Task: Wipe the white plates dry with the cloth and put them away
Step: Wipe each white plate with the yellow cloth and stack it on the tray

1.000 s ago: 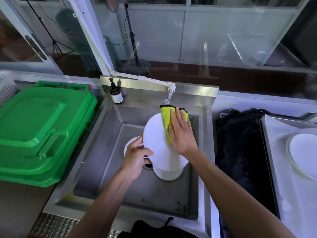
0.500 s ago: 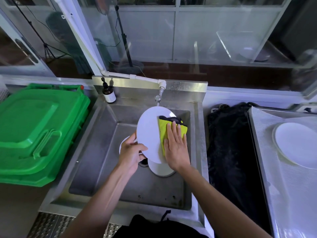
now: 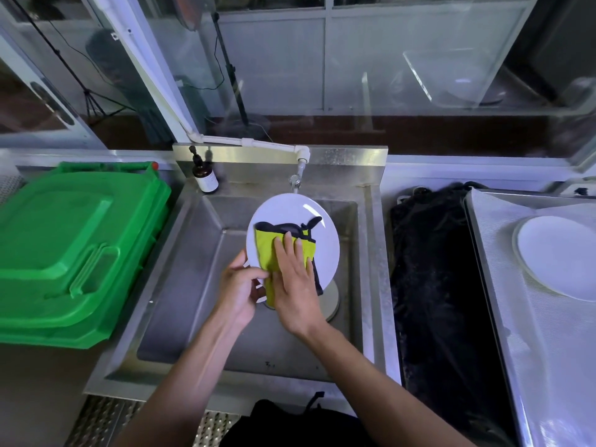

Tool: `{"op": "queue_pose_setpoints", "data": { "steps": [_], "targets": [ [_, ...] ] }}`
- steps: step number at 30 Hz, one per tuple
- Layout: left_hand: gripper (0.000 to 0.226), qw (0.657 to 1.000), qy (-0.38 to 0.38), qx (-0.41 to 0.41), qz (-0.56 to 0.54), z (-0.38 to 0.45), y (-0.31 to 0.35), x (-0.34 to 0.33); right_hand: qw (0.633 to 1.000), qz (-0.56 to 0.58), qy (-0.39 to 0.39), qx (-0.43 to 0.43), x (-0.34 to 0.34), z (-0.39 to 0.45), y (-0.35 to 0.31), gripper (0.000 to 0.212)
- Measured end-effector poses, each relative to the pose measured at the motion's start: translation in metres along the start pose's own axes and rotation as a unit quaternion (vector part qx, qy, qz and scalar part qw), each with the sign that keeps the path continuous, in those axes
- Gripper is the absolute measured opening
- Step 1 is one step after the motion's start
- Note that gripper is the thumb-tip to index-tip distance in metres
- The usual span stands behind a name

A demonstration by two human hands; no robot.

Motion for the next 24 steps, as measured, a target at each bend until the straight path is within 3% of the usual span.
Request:
{"op": "queue_pose_setpoints", "data": {
  "steps": [8, 14, 24],
  "targets": [
    [0.063, 1.0, 0.022, -0.009, -0.019, 0.001, 0.002, 0.01, 0.992, -0.116, -0.014, 0.038, -0.002, -0.026, 0.024, 0.056],
    [0.051, 0.999, 0.035, 0.001, -0.005, -0.001, -0.001, 0.012, 0.99, -0.14, 0.01, -0.006, 0.009, -0.022, 0.055, 0.058],
    [0.06, 0.998, -0.003, 0.034, 0.054, -0.003, 0.002, 0.011, 0.985, -0.166, 0.038, -0.032, 0.051, 0.014, 0.066, 0.056]
  ]
}}
Point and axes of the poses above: each hand's wrist, its own z-axis towards the middle knuckle, its own x-axis out of the back of the hand, y = z × x, the point moved 8 cm from there along z, towards the middle knuckle, and after that the axes turned 10 degrees about -y, right-handed, at the moved point
